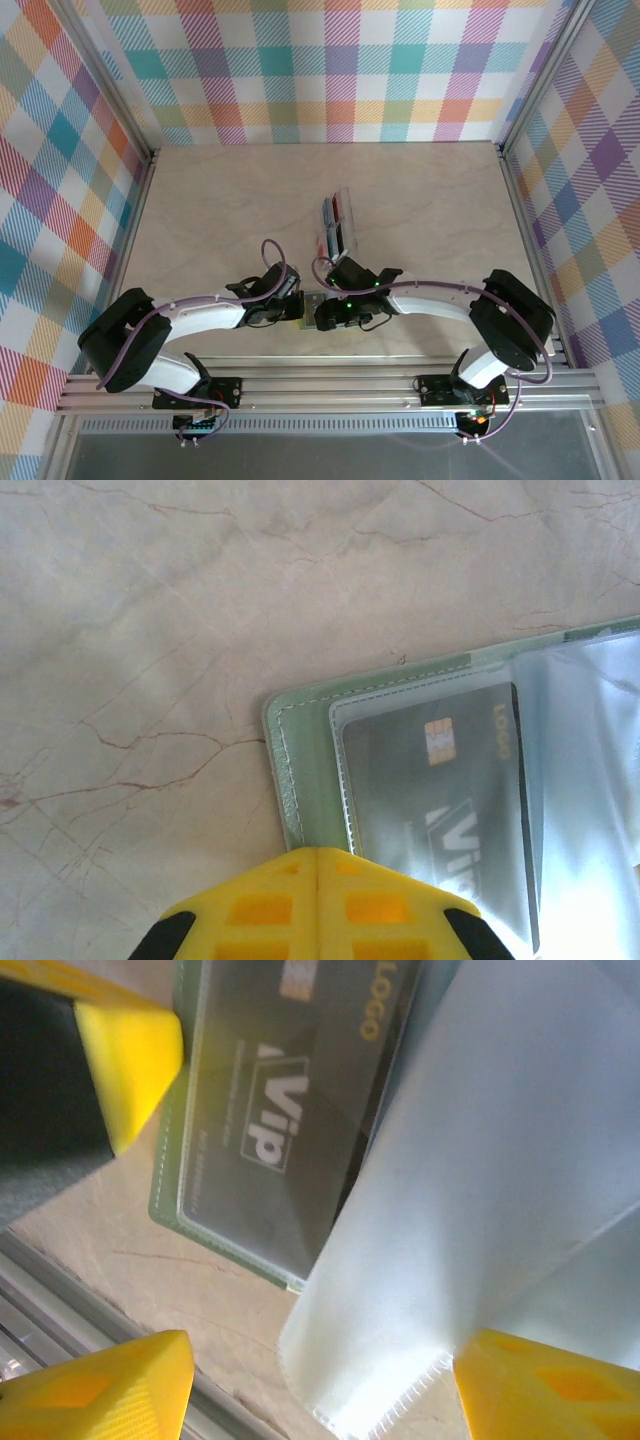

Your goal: Put the credit cards into the card holder

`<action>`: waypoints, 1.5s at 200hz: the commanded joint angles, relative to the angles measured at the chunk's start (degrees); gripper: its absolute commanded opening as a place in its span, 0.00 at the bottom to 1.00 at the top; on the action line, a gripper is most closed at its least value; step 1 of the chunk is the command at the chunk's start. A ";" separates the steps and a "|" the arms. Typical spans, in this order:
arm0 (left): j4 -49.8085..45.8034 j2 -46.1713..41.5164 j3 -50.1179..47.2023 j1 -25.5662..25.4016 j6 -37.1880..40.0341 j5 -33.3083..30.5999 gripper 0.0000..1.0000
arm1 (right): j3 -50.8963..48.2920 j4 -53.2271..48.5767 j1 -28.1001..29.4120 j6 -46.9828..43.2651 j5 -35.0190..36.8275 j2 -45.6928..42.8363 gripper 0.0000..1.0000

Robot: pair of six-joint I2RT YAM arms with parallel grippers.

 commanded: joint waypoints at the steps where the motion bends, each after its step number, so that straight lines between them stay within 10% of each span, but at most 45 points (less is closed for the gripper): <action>1: -0.34 -1.05 -0.96 -1.00 -0.07 0.64 0.06 | -1.31 2.16 0.56 2.29 -1.41 -0.86 0.70; 245: -1.75 -11.80 -1.79 10.02 -5.07 10.69 0.19 | 6.37 13.12 0.71 -3.58 -10.41 6.24 0.71; 300: -3.00 -14.09 -0.73 10.51 -4.67 9.65 0.26 | 8.35 4.21 -0.88 -5.01 -3.03 0.93 0.71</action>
